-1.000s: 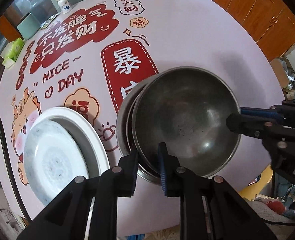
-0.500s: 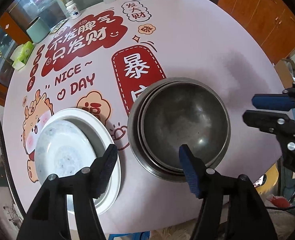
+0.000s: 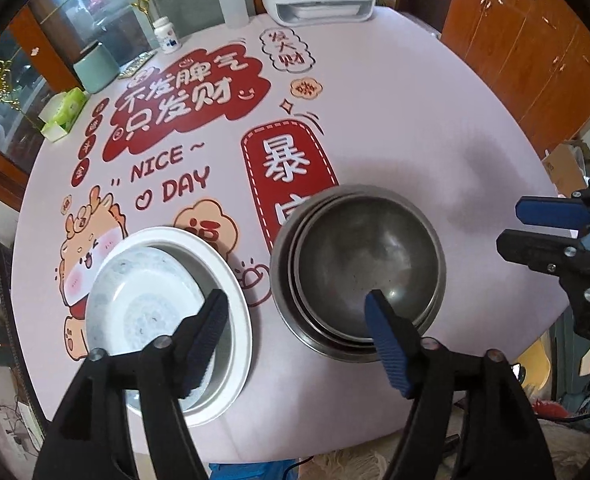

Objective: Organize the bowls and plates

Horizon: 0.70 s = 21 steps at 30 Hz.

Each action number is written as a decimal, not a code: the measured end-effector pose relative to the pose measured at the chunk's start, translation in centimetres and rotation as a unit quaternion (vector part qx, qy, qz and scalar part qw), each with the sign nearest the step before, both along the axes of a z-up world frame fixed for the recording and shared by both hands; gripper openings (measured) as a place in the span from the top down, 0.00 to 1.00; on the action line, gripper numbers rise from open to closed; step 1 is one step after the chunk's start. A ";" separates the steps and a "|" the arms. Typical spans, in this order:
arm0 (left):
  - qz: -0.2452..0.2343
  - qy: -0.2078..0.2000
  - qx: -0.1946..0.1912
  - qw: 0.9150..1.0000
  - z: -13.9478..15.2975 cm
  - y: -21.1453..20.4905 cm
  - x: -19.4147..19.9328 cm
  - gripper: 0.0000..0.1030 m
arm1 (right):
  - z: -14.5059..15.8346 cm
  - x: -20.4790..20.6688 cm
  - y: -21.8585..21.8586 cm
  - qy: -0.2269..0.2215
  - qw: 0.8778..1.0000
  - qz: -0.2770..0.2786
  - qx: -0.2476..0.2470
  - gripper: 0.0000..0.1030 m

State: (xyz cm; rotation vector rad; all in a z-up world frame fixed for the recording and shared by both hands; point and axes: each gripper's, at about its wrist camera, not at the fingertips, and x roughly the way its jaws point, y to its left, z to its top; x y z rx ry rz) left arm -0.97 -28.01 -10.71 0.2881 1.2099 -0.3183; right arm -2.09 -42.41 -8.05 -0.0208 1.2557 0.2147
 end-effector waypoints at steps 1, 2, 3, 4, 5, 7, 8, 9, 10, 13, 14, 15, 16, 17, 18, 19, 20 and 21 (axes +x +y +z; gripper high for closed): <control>0.002 -0.003 -0.004 1.000 0.2 0.1 0.0 0.27 | 0.1 0.0 -0.3 -0.002 1.000 -0.008 0.007 0.66; 0.003 -0.005 -0.009 1.000 0.4 0.2 0.0 0.25 | 0.1 0.0 -0.5 -0.004 1.000 -0.015 0.013 0.66; 0.003 -0.005 -0.012 1.000 0.5 0.2 0.1 0.24 | 0.1 0.0 -0.8 -0.007 0.999 -0.024 0.021 0.66; 0.005 -0.005 -0.018 1.000 0.6 0.3 0.1 0.24 | 0.2 0.1 -1.1 -0.012 0.999 -0.034 0.026 0.65; 0.006 -0.004 -0.023 1.000 0.6 0.4 0.2 0.24 | 0.1 0.1 -1.3 -0.017 0.999 -0.043 0.027 0.64; 0.008 0.003 -0.034 0.999 0.4 0.5 0.3 0.24 | -0.1 0.1 -1.4 -0.024 0.998 -0.057 0.024 0.57; 0.009 0.008 -0.042 0.999 0.3 0.5 0.4 0.24 | -0.3 0.2 -1.4 -0.025 0.997 -0.064 0.026 0.55; 0.010 0.014 -0.048 0.999 0.0 0.6 0.5 0.24 | -0.7 0.2 -1.5 -0.022 0.996 -0.072 0.037 0.55; 0.013 0.022 -0.056 0.998 -0.3 0.7 0.7 0.24 | -1.0 0.3 -1.5 -0.017 0.996 -0.076 0.047 0.55; 0.028 0.048 -0.077 0.995 -1.7 1.3 1.4 0.23 | -2.4 0.6 -1.4 0.007 0.994 -0.084 0.070 0.55; 0.035 0.061 -0.086 0.994 -2.3 1.6 1.8 0.23 | -2.8 0.6 -1.3 0.010 0.994 -0.085 0.070 0.55; 0.041 0.070 -0.091 0.993 -2.8 1.8 2.0 0.23 | -3.1 0.7 -1.3 0.012 0.994 -0.086 0.071 0.55; 0.050 0.082 -0.095 0.991 -3.6 2.1 2.3 0.23 | -3.4 0.8 -1.2 0.016 0.993 -0.086 0.074 0.55; 0.054 0.089 -0.100 0.990 -4.1 2.3 2.4 0.24 | -3.6 0.9 -1.2 0.019 0.993 -0.086 0.078 0.55; 0.056 0.097 -0.105 0.988 -4.5 2.5 2.6 0.24 | -3.9 1.1 -1.2 0.023 0.992 -0.088 0.083 0.55; 0.061 0.106 -0.112 0.986 -5.0 2.7 2.8 0.24 | -4.1 1.3 -1.2 0.026 0.992 -0.089 0.086 0.55; 0.065 0.113 -0.118 0.984 -5.4 2.9 3.0 0.26 | -4.4 1.4 -1.2 0.029 0.992 -0.090 0.087 0.55; 0.070 0.122 -0.124 0.982 -5.8 3.0 3.3 0.27 | -4.8 1.7 -1.2 0.035 0.991 -0.091 0.089 0.55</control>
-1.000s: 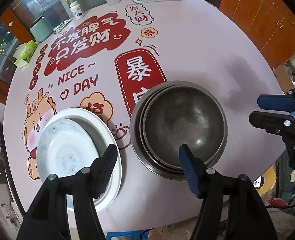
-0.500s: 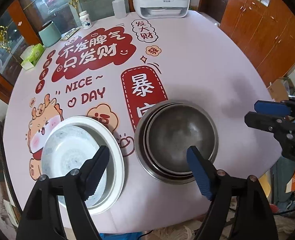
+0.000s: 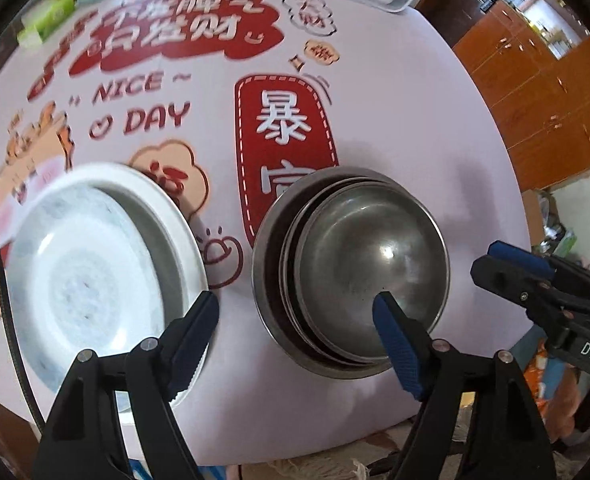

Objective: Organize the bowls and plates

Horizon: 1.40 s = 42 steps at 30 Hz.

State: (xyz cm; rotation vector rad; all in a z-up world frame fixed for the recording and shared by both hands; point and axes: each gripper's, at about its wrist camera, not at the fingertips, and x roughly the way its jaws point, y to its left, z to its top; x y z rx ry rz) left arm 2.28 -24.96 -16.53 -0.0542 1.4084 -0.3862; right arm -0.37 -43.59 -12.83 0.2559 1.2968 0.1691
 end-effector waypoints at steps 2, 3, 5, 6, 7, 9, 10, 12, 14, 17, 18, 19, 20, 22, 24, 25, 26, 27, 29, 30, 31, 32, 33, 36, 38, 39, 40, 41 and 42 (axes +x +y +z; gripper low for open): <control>0.007 0.012 -0.006 1.000 -0.6 0.3 0.4 0.30 | -0.5 0.3 0.0 0.007 1.000 0.001 0.003 0.55; 0.010 0.017 -0.010 1.000 -0.8 0.4 0.6 0.32 | -0.7 0.5 0.1 0.011 1.000 0.003 0.003 0.55; 0.012 0.029 -0.019 0.999 -1.4 0.5 0.9 0.41 | -1.2 0.8 0.3 0.017 1.000 0.008 0.002 0.55; 0.013 0.034 -0.021 0.999 -1.6 0.6 1.0 0.42 | -1.5 0.9 0.5 0.023 1.000 0.012 0.001 0.55; 0.014 0.040 -0.023 0.999 -1.9 0.6 1.1 0.43 | -1.7 1.1 0.6 0.028 1.000 0.015 0.001 0.55; 0.014 0.048 -0.028 0.998 -2.3 0.5 1.3 0.51 | -2.2 1.3 0.7 0.035 0.999 0.020 0.004 0.55; 0.012 0.055 -0.033 0.998 -2.6 0.4 1.3 0.57 | -2.3 1.4 0.7 0.037 0.999 0.022 0.006 0.55; 0.012 0.059 -0.028 0.998 -2.8 0.4 1.4 0.61 | -2.6 1.6 0.8 0.042 0.999 0.026 0.004 0.55; 0.018 0.068 -0.031 0.997 -3.3 0.5 1.7 0.64 | -3.0 1.7 0.9 0.048 0.998 0.030 0.002 0.55; 0.027 0.082 -0.039 0.996 -3.9 1.0 2.0 0.68 | -3.6 1.7 0.9 0.060 0.998 0.033 0.005 0.55; 0.029 0.084 -0.042 0.995 -4.0 1.0 2.0 0.69 | -3.8 1.8 0.9 0.062 0.998 0.032 0.005 0.57; 0.030 0.087 -0.043 0.995 -4.1 1.1 2.0 0.70 | -4.0 1.8 0.8 0.066 0.997 0.031 0.004 0.60; 0.031 0.088 -0.044 0.995 -4.2 1.1 2.1 0.70 | -4.2 1.9 0.7 0.068 0.997 0.030 0.011 0.62; 0.030 0.088 -0.044 0.995 -4.1 1.1 2.1 0.70 | -4.3 1.9 0.4 0.070 0.997 0.025 0.018 0.62; 0.031 0.088 -0.046 0.995 -4.1 1.2 2.1 0.69 | -4.3 2.0 0.4 0.070 0.997 0.024 0.020 0.63; 0.031 0.090 -0.046 0.994 -4.1 1.2 2.1 0.69 | -4.4 2.0 0.4 0.070 0.997 0.024 0.021 0.63; 0.031 0.090 -0.046 0.994 -4.1 1.3 2.1 0.69 | -4.4 2.0 0.4 0.071 0.997 0.023 0.021 0.63; 0.030 0.091 -0.045 0.994 -4.1 1.2 2.1 0.69 | -4.4 2.0 0.4 0.071 0.997 0.022 0.022 0.63; 0.029 0.092 -0.042 0.994 -4.1 1.3 2.0 0.69 | -4.4 2.0 0.4 0.071 0.997 0.022 0.023 0.64; 0.028 0.091 -0.039 0.995 -4.1 1.2 2.0 0.69 | -4.4 2.0 0.3 0.071 0.997 0.021 0.024 0.64; 0.027 0.092 -0.037 0.995 -4.1 1.1 2.0 0.69 | -4.4 2.0 0.3 0.071 0.997 0.021 0.024 0.64; 0.028 0.092 -0.036 0.995 -4.2 0.9 2.1 0.69 | -4.4 2.0 0.3 0.071 0.997 0.021 0.024 0.64; 0.028 0.093 -0.035 0.995 -4.1 0.9 2.0 0.69 | -4.4 2.0 0.3 0.071 0.997 0.021 0.024 0.64; 0.030 0.099 -0.029 0.994 -4.0 0.8 2.0 0.69 | -4.4 2.0 0.3 0.072 0.997 0.022 0.023 0.65; 0.030 0.102 -0.024 0.994 -4.0 0.6 1.9 0.69 | -4.3 1.9 0.4 0.075 0.997 0.024 0.022 0.65; 0.031 0.102 -0.023 0.994 -3.9 0.6 1.9 0.69 | -4.3 1.9 0.4 0.076 0.997 0.024 0.022 0.65; 0.032 0.100 -0.021 0.994 -3.8 0.6 1.8 0.69 | -4.2 1.9 0.5 0.076 0.996 0.026 0.023 0.65; 0.032 0.099 -0.020 0.994 -3.7 0.7 1.9 0.69 | -4.2 1.9 0.5 0.076 0.997 0.027 0.023 0.66; 0.033 0.096 -0.020 0.995 -3.5 0.7 1.9 0.69 | -4.0 1.9 0.5 0.074 0.997 0.028 0.022 0.66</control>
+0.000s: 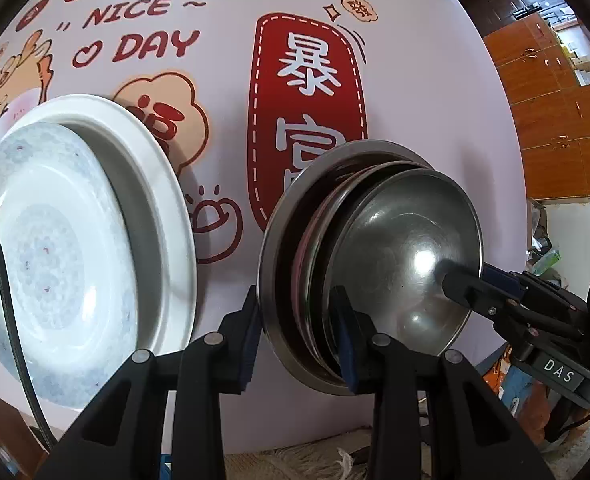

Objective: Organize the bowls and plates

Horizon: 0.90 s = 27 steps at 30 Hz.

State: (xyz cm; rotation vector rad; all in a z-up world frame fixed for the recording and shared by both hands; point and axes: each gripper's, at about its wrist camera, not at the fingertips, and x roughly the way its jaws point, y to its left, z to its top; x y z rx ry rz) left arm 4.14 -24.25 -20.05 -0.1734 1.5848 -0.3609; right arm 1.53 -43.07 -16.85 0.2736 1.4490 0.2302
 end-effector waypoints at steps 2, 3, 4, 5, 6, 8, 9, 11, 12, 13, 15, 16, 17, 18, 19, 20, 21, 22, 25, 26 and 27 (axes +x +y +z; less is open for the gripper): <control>0.000 -0.005 0.003 1.000 0.5 0.1 -0.1 0.69 | 0.4 0.1 0.2 -0.004 1.000 0.005 -0.003 0.66; 0.001 -0.008 0.005 1.000 0.8 0.1 -0.1 0.69 | 0.6 0.1 0.3 -0.008 1.000 0.008 -0.005 0.66; 0.003 -0.011 0.006 1.000 1.2 0.2 -0.1 0.69 | 0.9 0.1 0.5 -0.011 1.000 0.011 -0.008 0.66; 0.005 -0.013 0.007 1.000 1.5 0.3 -0.1 0.69 | 1.1 0.1 0.6 -0.013 1.000 0.014 -0.008 0.66; 0.008 -0.017 0.008 1.000 1.9 0.3 -0.2 0.69 | 1.3 0.2 0.7 -0.015 1.000 0.016 -0.008 0.66; 0.012 -0.022 0.010 1.000 2.5 0.8 -0.2 0.69 | 1.8 0.2 1.0 -0.023 0.999 0.023 -0.012 0.66; 0.015 -0.025 0.010 1.000 2.9 1.0 -0.3 0.69 | 2.2 0.2 1.3 -0.030 0.999 0.029 -0.015 0.66; 0.023 -0.035 0.014 0.999 3.7 1.6 -0.7 0.69 | 2.9 0.2 2.0 -0.040 0.998 0.041 -0.020 0.66; 0.028 -0.041 0.017 0.999 4.3 2.0 -0.8 0.69 | 3.1 0.2 2.4 -0.044 0.998 0.046 -0.021 0.67; 0.032 -0.046 0.018 0.998 4.8 2.2 -0.9 0.69 | 3.5 0.2 2.9 -0.051 0.997 0.054 -0.024 0.67; 0.041 -0.059 0.018 0.997 5.9 3.4 -1.2 0.69 | 4.3 0.2 4.1 -0.063 0.995 0.068 -0.029 0.67; 0.045 -0.064 0.017 0.997 6.4 3.9 -1.2 0.69 | 4.8 0.3 4.9 -0.071 0.994 0.075 -0.033 0.67; 0.047 -0.069 0.017 0.996 6.9 4.5 -1.2 0.69 | 5.2 0.3 5.6 -0.078 0.993 0.081 -0.036 0.67; 0.050 -0.075 0.017 0.996 7.5 5.2 -1.2 0.69 | 5.6 0.4 6.5 -0.085 0.992 0.085 -0.039 0.67; 0.051 -0.081 0.017 0.995 8.0 6.1 -1.2 0.69 | 5.9 0.4 7.2 -0.089 0.991 0.087 -0.041 0.67; 0.050 -0.087 0.018 0.995 8.4 6.9 -1.1 0.69 | 6.1 0.5 8.0 -0.095 0.991 0.089 -0.043 0.67; 0.048 -0.093 0.018 0.994 8.7 7.6 -1.0 0.69 | 6.4 0.6 9.0 -0.101 0.990 0.090 -0.046 0.67; 0.045 -0.098 0.019 0.994 8.9 8.4 -0.8 0.69 | 6.5 0.7 9.7 -0.103 0.989 0.090 -0.048 0.67; 0.027 -0.102 0.028 0.994 9.1 11.0 -0.3 0.69 | 6.6 0.9 12.4 -0.099 0.991 0.074 -0.051 0.67; 0.018 -0.099 0.031 0.994 9.0 11.8 -0.1 0.69 | 6.5 0.9 13.1 -0.095 0.992 0.066 -0.049 0.67; 0.010 -0.096 0.032 0.995 8.9 12.9 0.1 0.69 | 6.4 0.9 14.0 -0.092 0.993 0.058 -0.048 0.67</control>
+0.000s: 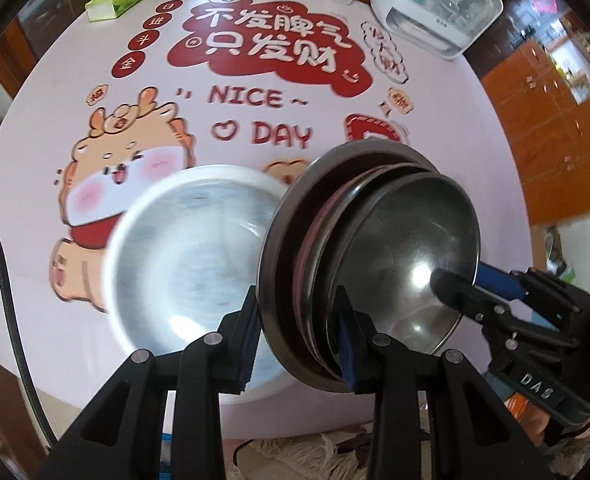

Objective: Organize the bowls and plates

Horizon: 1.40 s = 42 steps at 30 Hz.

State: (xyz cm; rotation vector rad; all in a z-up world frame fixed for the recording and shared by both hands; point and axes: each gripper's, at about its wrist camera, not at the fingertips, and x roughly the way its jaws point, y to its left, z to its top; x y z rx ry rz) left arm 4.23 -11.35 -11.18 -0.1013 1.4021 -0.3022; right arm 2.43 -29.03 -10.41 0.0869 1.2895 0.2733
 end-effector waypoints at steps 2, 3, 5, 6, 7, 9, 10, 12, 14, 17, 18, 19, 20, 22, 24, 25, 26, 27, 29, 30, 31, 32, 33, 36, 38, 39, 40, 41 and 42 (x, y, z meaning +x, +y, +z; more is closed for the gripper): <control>-0.012 0.005 0.002 1.000 -0.5 1.6 0.4 0.68 | -0.3 0.0 1.9 0.004 1.000 -0.010 0.004 0.67; -0.018 0.007 0.003 1.000 -0.6 2.6 0.5 0.68 | -0.6 0.0 3.1 0.008 1.000 -0.016 0.005 0.67; -0.028 0.015 0.006 0.999 -1.3 4.5 0.8 0.68 | -1.2 0.0 4.5 0.015 1.000 -0.025 0.005 0.67; -0.032 0.019 0.007 0.999 -1.8 5.1 0.8 0.68 | -1.7 0.1 5.6 0.021 0.999 -0.032 0.006 0.67; -0.037 0.025 0.007 0.999 -2.3 6.1 0.9 0.68 | -2.0 0.1 6.1 0.026 0.999 -0.036 0.006 0.67; -0.045 0.032 0.008 0.998 -3.0 7.3 1.0 0.68 | -2.8 0.2 7.4 0.035 0.998 -0.049 0.009 0.67; -0.052 0.038 0.008 0.998 -3.6 8.0 1.2 0.68 | -3.0 0.2 7.8 0.039 0.998 -0.054 0.009 0.67; -0.059 0.049 0.005 0.997 -4.4 8.7 1.4 0.68 | -3.5 0.3 8.5 0.047 0.997 -0.066 0.004 0.67; -0.074 0.056 0.002 0.996 -5.1 8.9 1.3 0.67 | -3.4 0.4 8.9 0.045 0.997 -0.067 0.012 0.84; -0.088 0.061 0.000 0.994 -5.5 8.7 1.3 0.69 | -2.8 0.5 10.0 0.032 0.998 -0.060 -0.006 0.86; -0.090 0.061 -0.002 0.994 -5.6 8.7 1.4 0.69 | -2.8 0.5 10.4 0.030 0.998 -0.057 -0.016 0.86; -0.090 0.060 -0.003 0.994 -5.7 8.7 1.4 0.69 | -2.8 0.6 10.6 0.028 0.998 -0.054 -0.024 0.86; -0.088 0.061 -0.004 0.994 -5.9 8.8 1.6 0.69 | -2.8 0.6 10.8 0.027 0.998 -0.052 -0.027 0.86; -0.083 0.070 -0.006 0.994 -6.3 9.2 1.7 0.69 | -2.8 0.6 10.9 0.027 0.998 -0.051 -0.025 0.86; -0.074 0.075 -0.006 0.994 -6.7 9.4 1.6 0.67 | -2.8 0.8 10.7 0.029 0.998 -0.052 -0.028 0.86; -0.071 0.074 -0.005 0.995 -6.7 9.7 1.7 0.64 | -3.0 0.9 10.6 0.032 0.997 -0.055 -0.031 0.86; -0.068 0.070 -0.002 0.995 -6.7 9.8 1.8 0.60 | -3.0 1.0 10.4 0.036 0.997 -0.056 -0.029 0.86; -0.066 0.065 0.004 0.996 -6.5 9.8 1.8 0.57 | -3.1 1.1 10.3 0.037 0.997 -0.056 -0.025 0.86; -0.060 0.050 0.019 0.997 -6.0 9.9 1.7 0.40 | -3.2 1.2 10.0 0.040 0.998 -0.054 -0.021 0.85; -0.056 0.041 0.027 0.997 -5.7 10.0 1.6 0.38 | -3.2 1.3 10.0 0.040 0.998 -0.053 -0.021 0.83; -0.054 0.036 0.032 0.997 -5.5 10.0 1.6 0.36 | -3.2 1.3 9.9 0.040 0.998 -0.053 -0.022 0.80; -0.053 0.032 0.035 0.997 -5.3 10.0 1.6 0.36 | -3.2 1.3 9.8 0.041 0.998 -0.052 -0.021 0.80; -0.052 0.028 0.039 0.997 -5.1 10.1 1.5 0.36 | -3.2 1.3 9.8 0.041 0.998 -0.051 -0.020 0.80; -0.047 0.019 0.052 0.997 -4.8 10.1 1.4 0.35 | -3.2 1.3 9.8 0.041 0.998 -0.044 -0.018 0.80; -0.050 -0.003 0.063 0.997 -4.6 10.0 1.3 0.35 | -3.1 1.1 9.8 0.040 0.998 -0.040 -0.017 0.80; -0.050 -0.006 0.065 0.997 -4.5 9.9 1.3 0.35 | -3.0 1.1 9.9 0.040 0.998 -0.038 -0.017 0.80; -0.050 -0.010 0.068 0.996 -4.3 9.7 1.2 0.35 | -3.0 1.0 9.8 0.040 0.998 -0.037 -0.018 0.80; -0.050 -0.015 0.071 0.996 -4.1 9.6 1.1 0.35 | -3.0 1.0 9.8 0.039 0.998 -0.035 -0.018 0.80; -0.050 -0.019 0.074 0.996 -3.9 9.5 1.1 0.34 | -3.0 0.9 9.8 0.039 0.999 -0.034 -0.017 0.80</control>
